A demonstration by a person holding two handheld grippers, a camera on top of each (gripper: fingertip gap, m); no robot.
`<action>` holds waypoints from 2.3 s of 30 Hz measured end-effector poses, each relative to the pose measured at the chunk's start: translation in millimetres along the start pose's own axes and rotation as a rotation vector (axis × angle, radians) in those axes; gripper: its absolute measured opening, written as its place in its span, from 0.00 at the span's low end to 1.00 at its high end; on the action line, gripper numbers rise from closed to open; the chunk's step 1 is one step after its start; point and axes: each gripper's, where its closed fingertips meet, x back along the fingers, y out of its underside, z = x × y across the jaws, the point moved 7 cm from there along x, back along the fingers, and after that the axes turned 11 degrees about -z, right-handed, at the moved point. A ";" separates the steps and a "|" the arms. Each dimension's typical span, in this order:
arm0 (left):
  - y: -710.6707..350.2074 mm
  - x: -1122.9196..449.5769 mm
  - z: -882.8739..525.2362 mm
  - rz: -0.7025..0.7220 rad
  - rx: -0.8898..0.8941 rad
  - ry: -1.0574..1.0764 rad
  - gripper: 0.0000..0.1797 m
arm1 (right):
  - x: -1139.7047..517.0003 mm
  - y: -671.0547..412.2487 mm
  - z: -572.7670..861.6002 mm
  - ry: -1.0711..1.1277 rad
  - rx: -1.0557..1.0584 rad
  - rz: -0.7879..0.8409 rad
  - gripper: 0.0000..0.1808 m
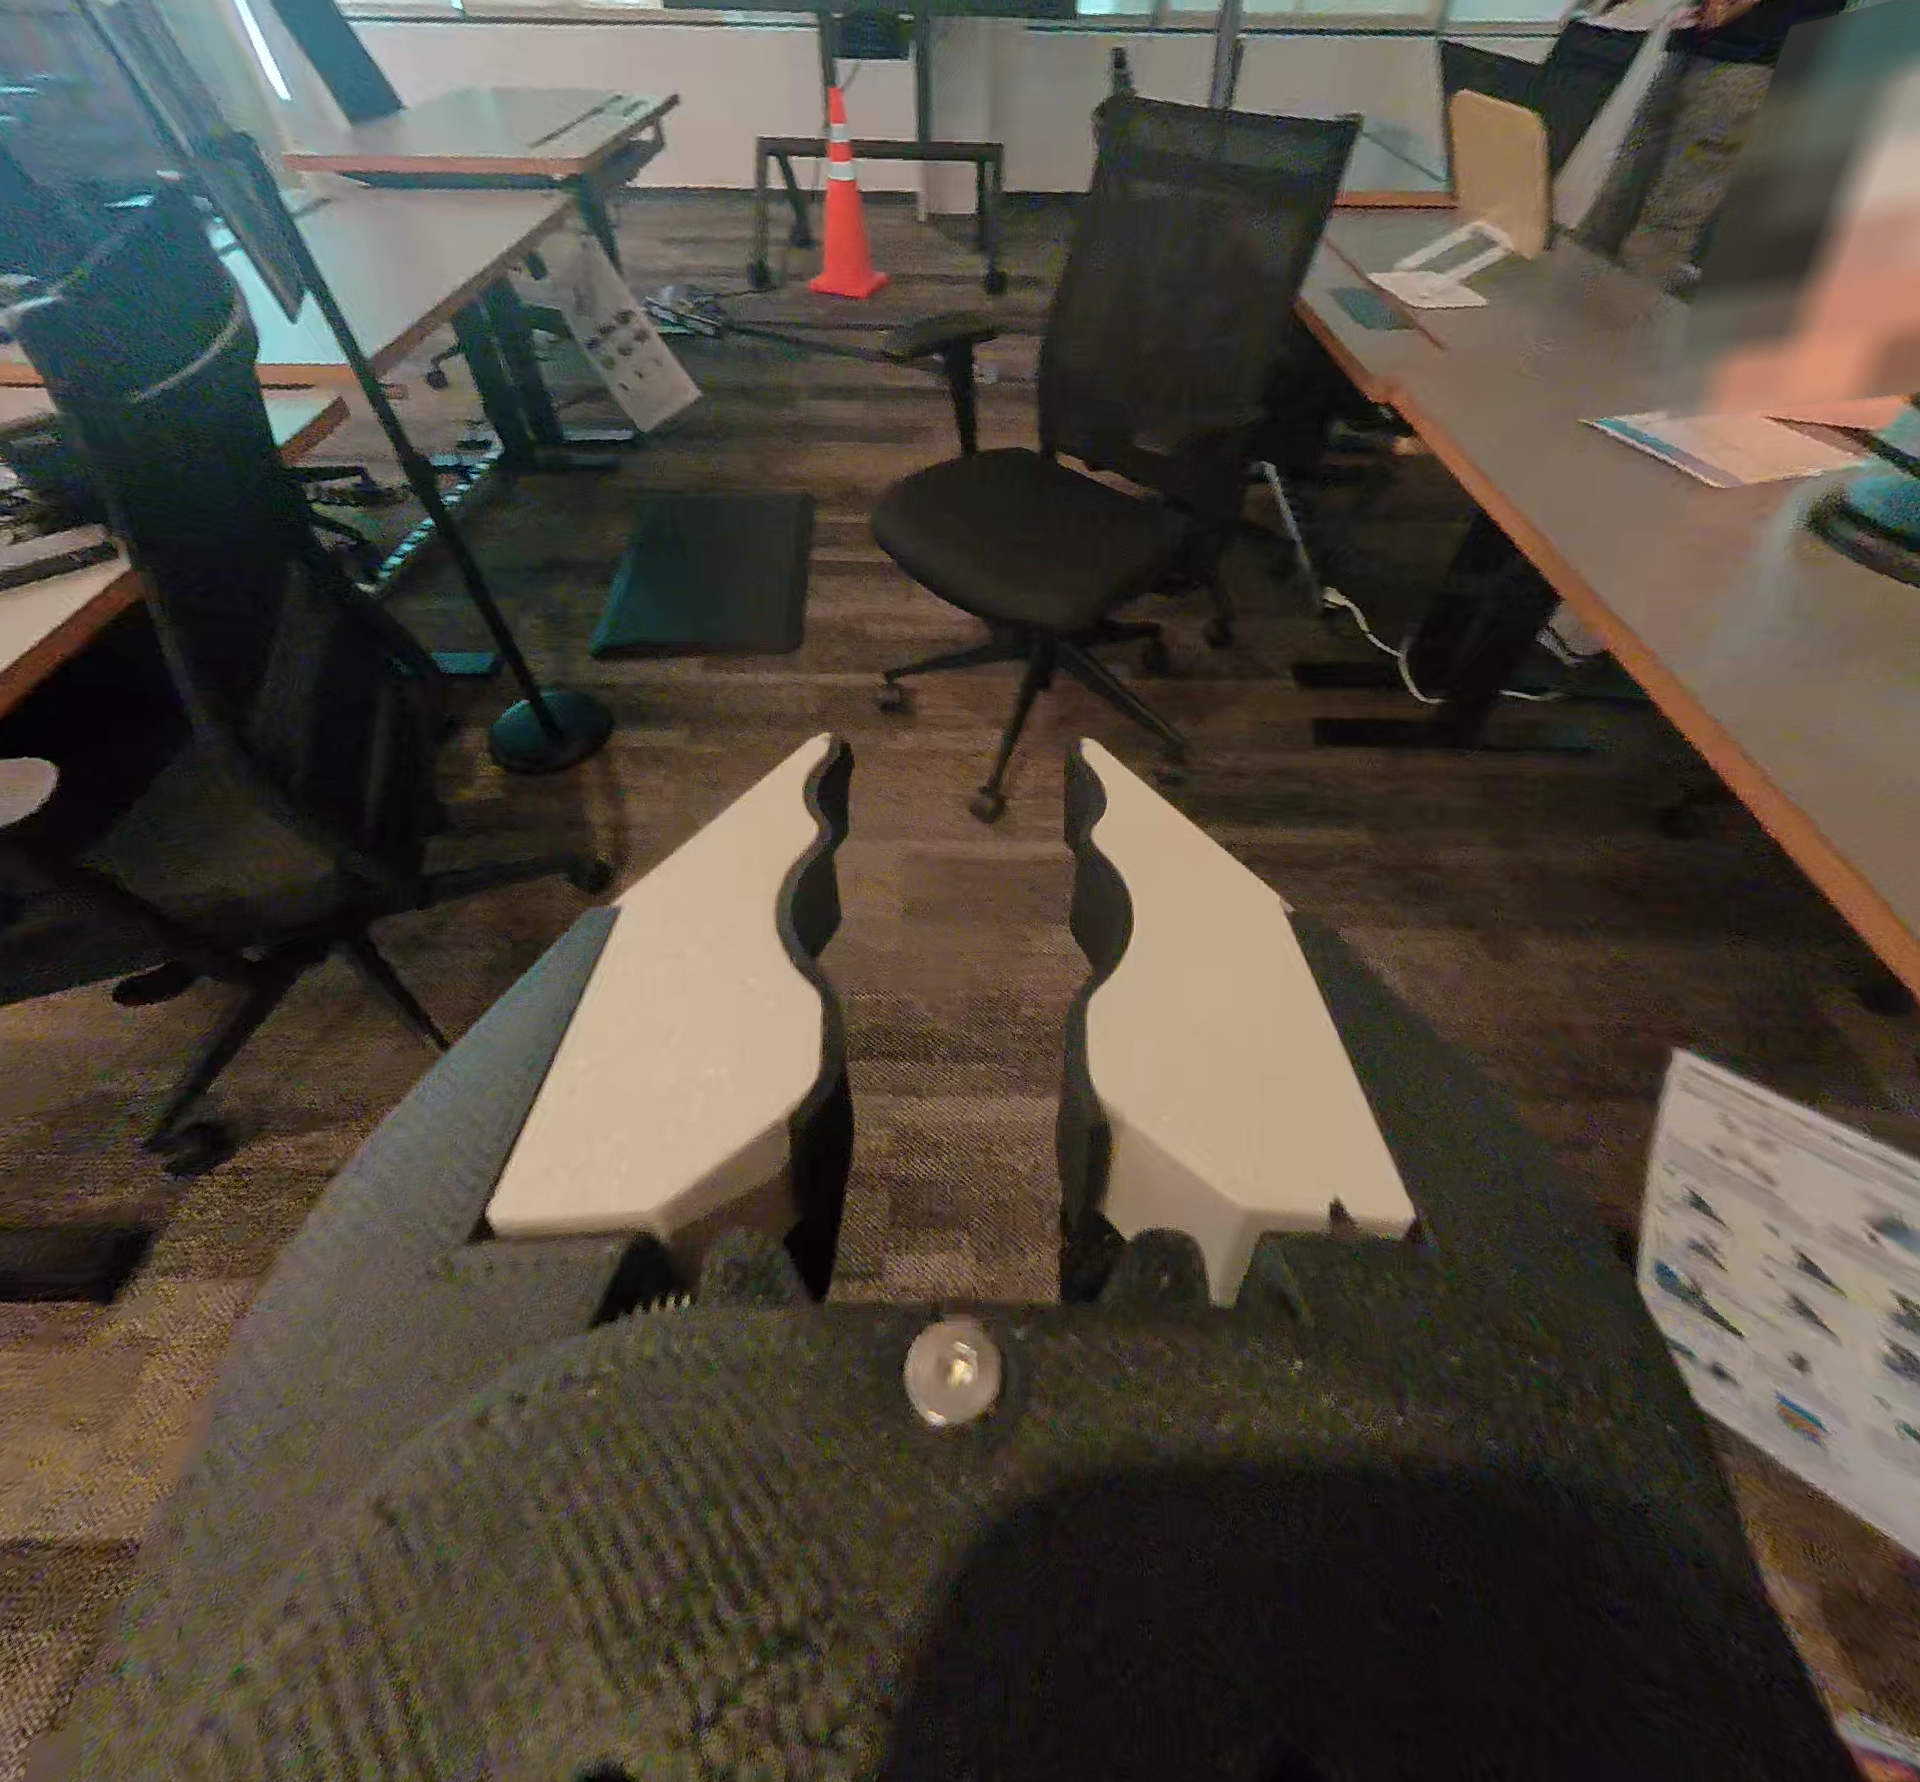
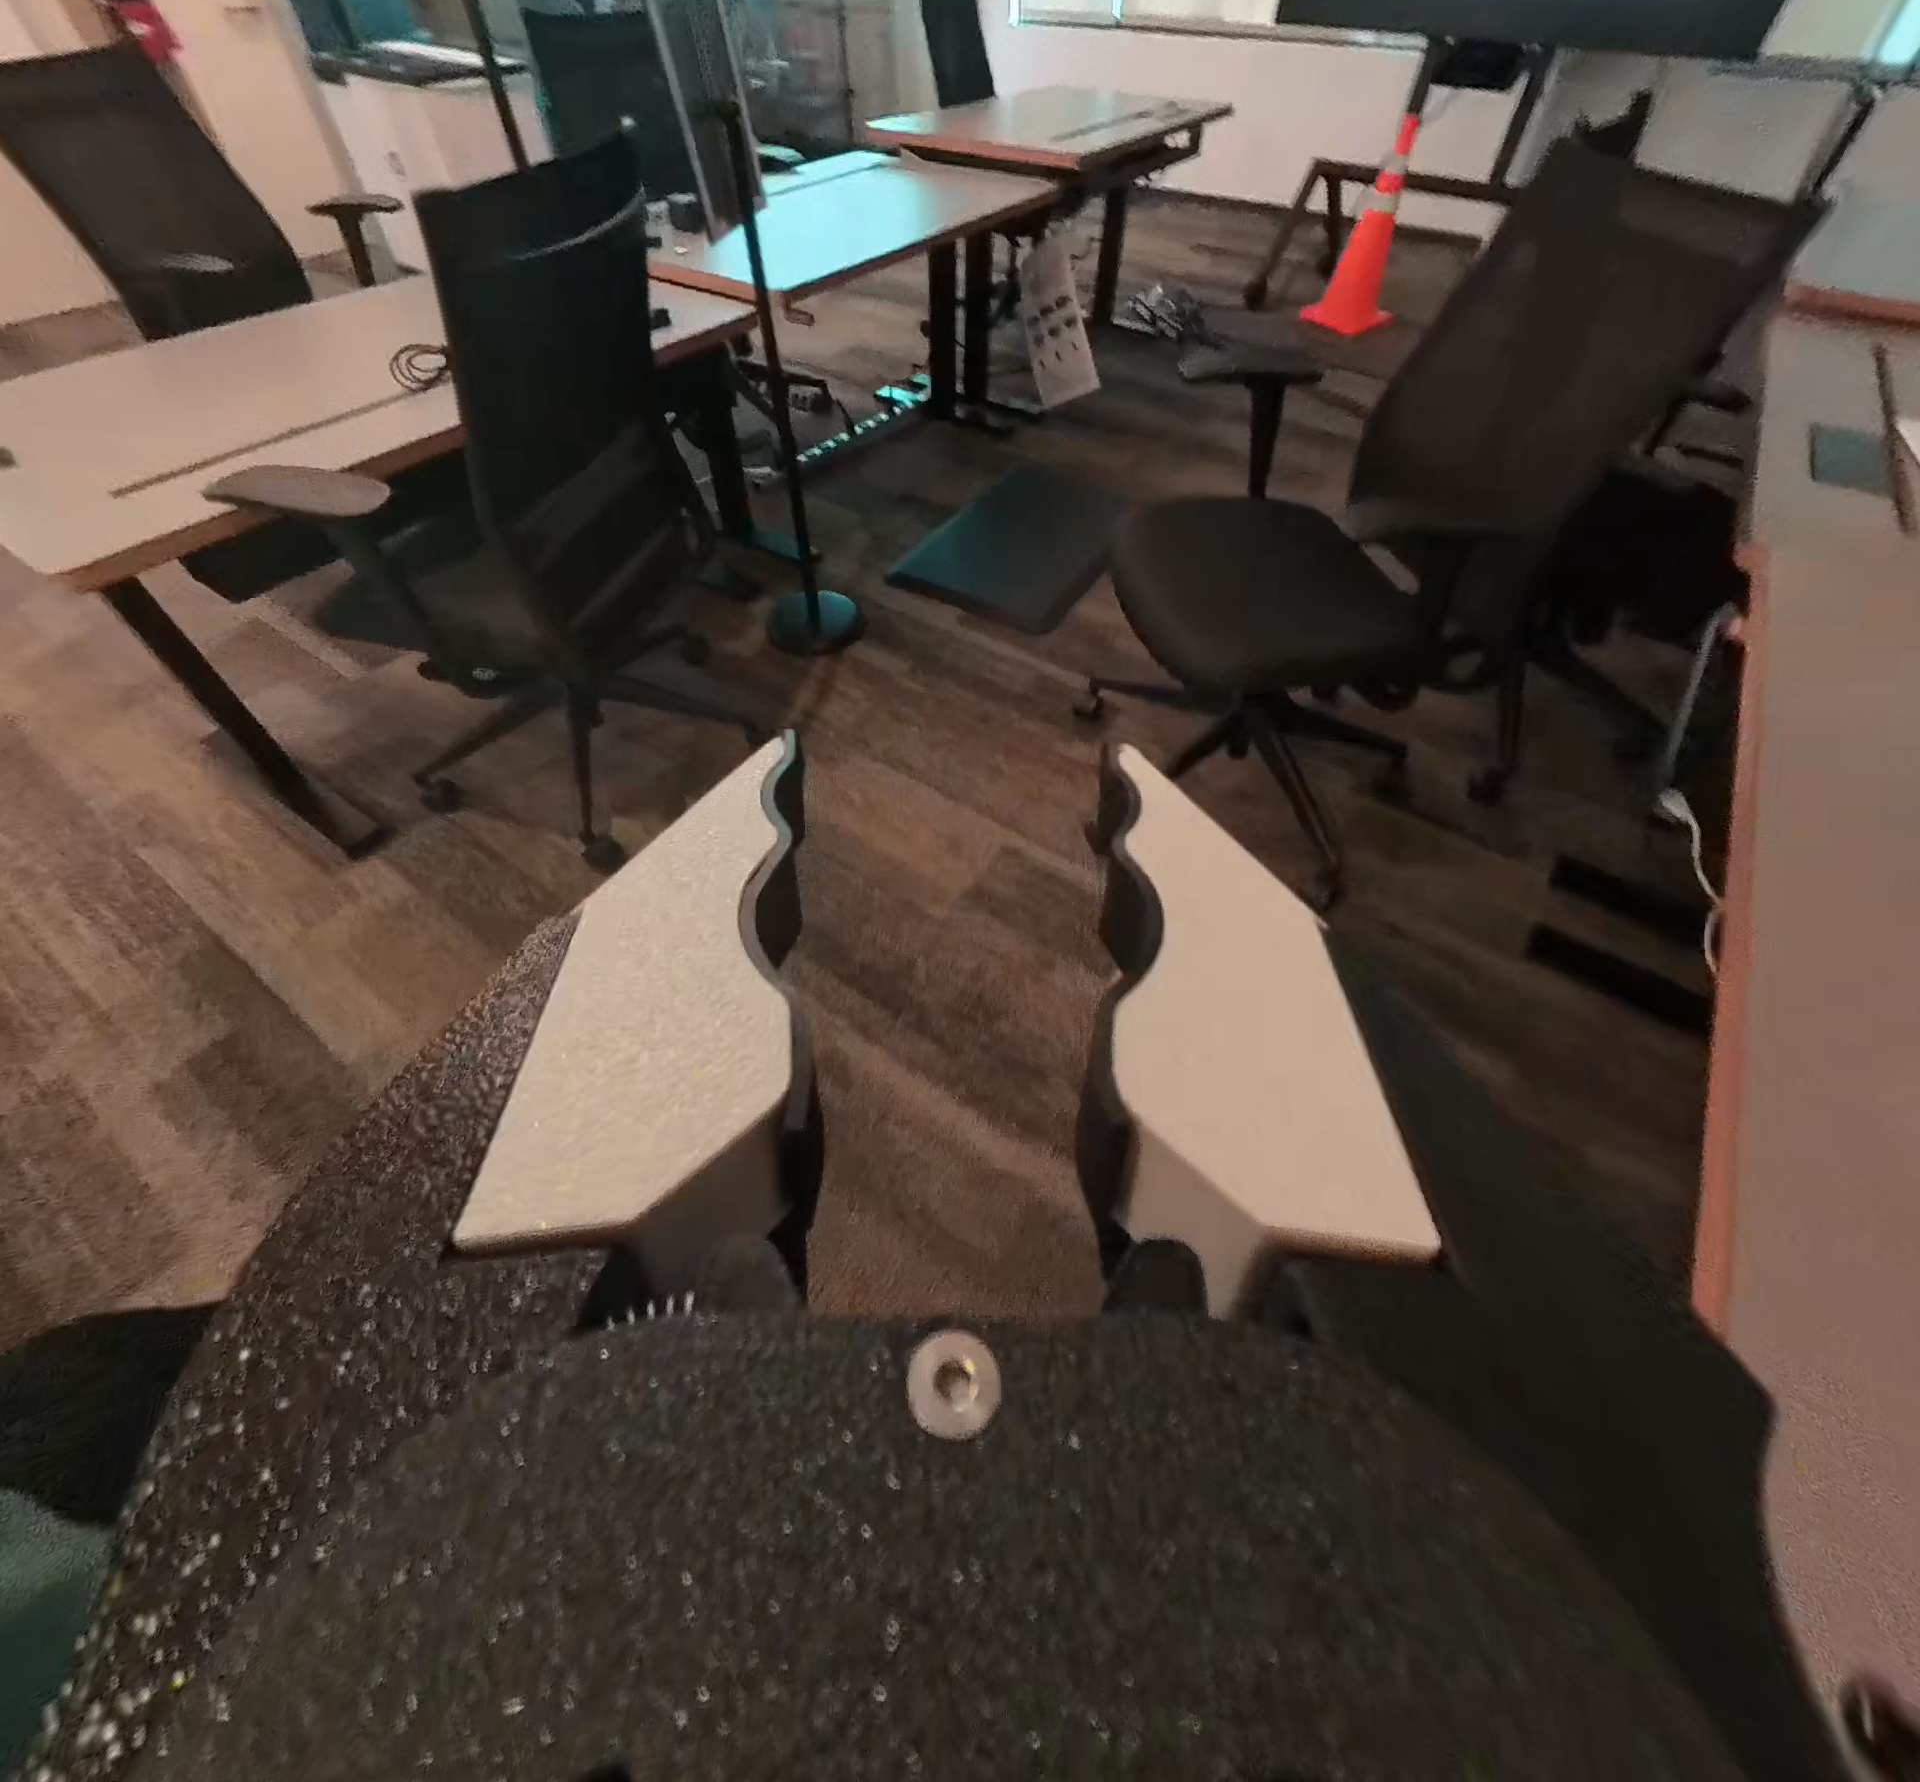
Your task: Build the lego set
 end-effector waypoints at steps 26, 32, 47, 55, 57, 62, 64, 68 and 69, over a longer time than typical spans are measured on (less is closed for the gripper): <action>-308.7 -642.2 76.9 0.018 -0.114 0.095 0.25 | -407.3 -199.1 502.6 0.180 0.052 -0.022 0.26; -348.5 -687.5 124.0 0.026 0.005 -0.117 0.23 | -521.3 -258.3 632.8 -0.007 0.185 -0.049 0.27; -378.0 -777.7 118.0 0.091 0.222 -0.553 0.24 | -829.0 -480.0 731.2 -0.304 0.563 0.054 0.29; -389.1 -791.0 160.2 0.072 0.290 -0.832 0.23 | -945.7 -550.5 749.7 -0.568 0.823 0.094 0.31; -384.7 -798.8 187.3 0.053 0.339 -0.915 0.23 | -973.2 -564.3 761.8 -0.661 0.890 0.120 0.31; -396.1 -830.6 267.2 0.091 0.547 -1.052 0.23 | -1010.9 -589.8 791.1 -0.911 0.991 0.155 0.31; -410.1 -844.0 292.5 0.082 0.548 -1.066 0.23 | -1011.6 -593.9 797.6 -0.996 1.005 0.183 0.32; -426.1 -860.4 322.9 0.074 0.524 -1.061 0.23 | -1007.2 -591.2 810.0 -1.057 1.051 0.219 0.33; -426.7 -864.2 327.2 0.076 0.526 -1.044 0.23 | -1005.5 -589.3 815.0 -1.057 1.049 0.215 0.34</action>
